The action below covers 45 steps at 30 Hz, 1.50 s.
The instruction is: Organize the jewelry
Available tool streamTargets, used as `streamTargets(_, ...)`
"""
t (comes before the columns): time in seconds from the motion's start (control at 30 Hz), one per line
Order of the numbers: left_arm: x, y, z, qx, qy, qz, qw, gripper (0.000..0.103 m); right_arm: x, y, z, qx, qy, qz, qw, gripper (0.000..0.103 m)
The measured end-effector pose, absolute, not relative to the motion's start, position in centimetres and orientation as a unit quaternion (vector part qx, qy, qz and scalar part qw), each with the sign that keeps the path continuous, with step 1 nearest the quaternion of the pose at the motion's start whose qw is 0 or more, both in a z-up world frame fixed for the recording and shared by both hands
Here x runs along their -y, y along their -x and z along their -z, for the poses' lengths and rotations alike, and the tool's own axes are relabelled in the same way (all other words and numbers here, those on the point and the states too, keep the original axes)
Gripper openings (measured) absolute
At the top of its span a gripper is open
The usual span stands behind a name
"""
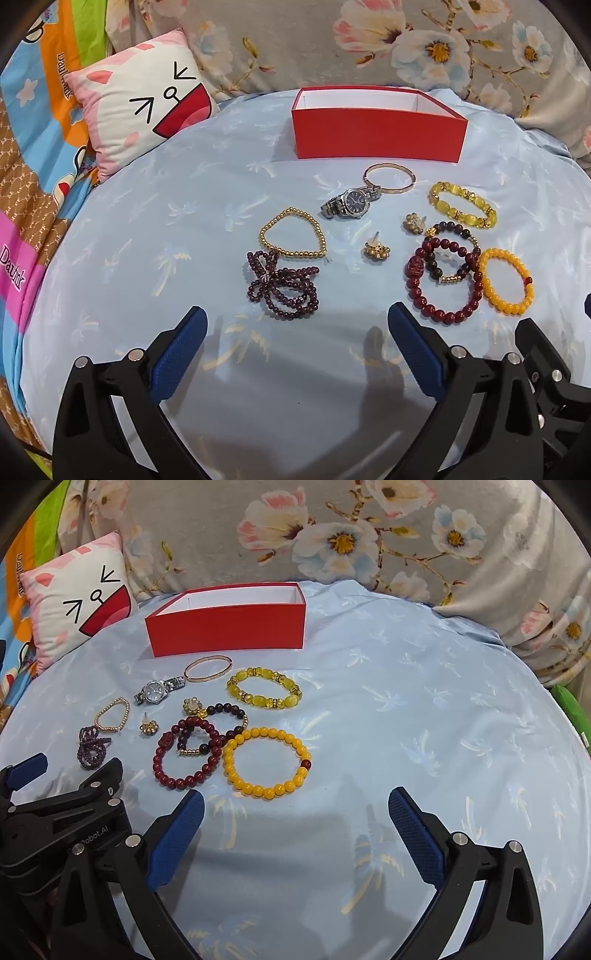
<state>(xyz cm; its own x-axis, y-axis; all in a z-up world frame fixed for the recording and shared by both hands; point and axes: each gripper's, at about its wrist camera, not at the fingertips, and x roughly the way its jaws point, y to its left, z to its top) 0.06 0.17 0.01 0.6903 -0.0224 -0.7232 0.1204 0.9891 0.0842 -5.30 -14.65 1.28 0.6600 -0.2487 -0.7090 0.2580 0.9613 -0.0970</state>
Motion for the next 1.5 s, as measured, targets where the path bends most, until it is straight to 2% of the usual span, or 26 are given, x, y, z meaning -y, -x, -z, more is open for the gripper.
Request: streamTargets(1.5,0.05,0.29,-0.21,-0.385,-0.076,0.034,0.919,0.094,14.94,5.75,-1.41,-0.380,-0.007,0.141,0.914,0.096)
